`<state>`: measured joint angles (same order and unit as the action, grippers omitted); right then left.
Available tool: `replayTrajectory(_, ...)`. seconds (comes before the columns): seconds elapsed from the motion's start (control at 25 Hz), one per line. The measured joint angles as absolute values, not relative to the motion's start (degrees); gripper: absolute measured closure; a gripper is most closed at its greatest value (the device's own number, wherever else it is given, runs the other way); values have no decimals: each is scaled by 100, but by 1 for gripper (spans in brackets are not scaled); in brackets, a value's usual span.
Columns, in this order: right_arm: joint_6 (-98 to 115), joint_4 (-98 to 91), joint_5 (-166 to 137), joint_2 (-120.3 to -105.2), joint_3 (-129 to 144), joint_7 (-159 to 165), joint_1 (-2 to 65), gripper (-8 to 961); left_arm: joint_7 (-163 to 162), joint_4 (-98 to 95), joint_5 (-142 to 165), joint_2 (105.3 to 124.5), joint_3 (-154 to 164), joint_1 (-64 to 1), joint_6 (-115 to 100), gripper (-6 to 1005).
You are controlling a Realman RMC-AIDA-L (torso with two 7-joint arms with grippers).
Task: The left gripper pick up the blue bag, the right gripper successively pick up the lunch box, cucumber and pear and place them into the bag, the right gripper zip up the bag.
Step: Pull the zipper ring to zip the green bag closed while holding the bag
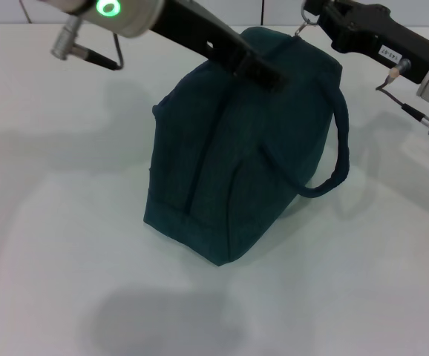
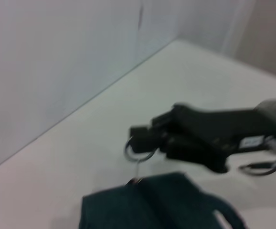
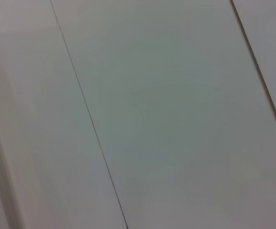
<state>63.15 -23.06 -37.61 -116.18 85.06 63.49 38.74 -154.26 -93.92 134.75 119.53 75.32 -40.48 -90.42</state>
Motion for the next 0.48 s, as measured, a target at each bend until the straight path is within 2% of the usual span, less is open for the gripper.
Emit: replayTrajectory(0.48, 6322, -2308, -3761, -11618, 8537, 6345, 3876, 894, -15559, -9081, 13805, 11953, 7642, -4026, -8942, 137)
